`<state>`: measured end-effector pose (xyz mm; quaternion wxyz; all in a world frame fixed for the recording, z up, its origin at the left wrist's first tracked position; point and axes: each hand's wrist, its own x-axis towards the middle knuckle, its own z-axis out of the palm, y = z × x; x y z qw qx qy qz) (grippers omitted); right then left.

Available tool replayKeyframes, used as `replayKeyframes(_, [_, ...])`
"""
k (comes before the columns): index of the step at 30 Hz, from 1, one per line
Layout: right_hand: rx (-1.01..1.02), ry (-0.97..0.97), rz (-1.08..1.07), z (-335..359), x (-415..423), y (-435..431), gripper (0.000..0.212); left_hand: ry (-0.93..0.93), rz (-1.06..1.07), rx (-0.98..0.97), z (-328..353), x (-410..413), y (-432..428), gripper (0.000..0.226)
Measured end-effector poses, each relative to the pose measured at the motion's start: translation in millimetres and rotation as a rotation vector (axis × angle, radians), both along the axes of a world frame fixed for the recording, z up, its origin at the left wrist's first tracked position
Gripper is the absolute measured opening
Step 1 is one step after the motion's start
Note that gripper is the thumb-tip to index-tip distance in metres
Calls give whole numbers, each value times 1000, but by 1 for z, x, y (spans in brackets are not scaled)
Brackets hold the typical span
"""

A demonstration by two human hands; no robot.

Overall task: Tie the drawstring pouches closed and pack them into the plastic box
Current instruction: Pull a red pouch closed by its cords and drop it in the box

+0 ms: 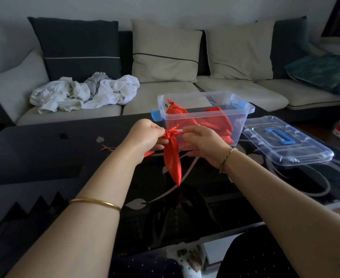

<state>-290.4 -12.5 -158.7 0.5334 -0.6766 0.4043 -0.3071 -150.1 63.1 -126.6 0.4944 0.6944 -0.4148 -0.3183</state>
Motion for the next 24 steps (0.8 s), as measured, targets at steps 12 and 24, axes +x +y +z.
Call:
replayKeyframes(12, [-278, 243, -122, -29, -8, 8, 43, 394, 2, -133, 14, -16, -13, 19])
replayKeyframes(24, [-389, 75, -353, 79, -29, -63, 28, 377, 199, -315, 27, -15, -55, 14])
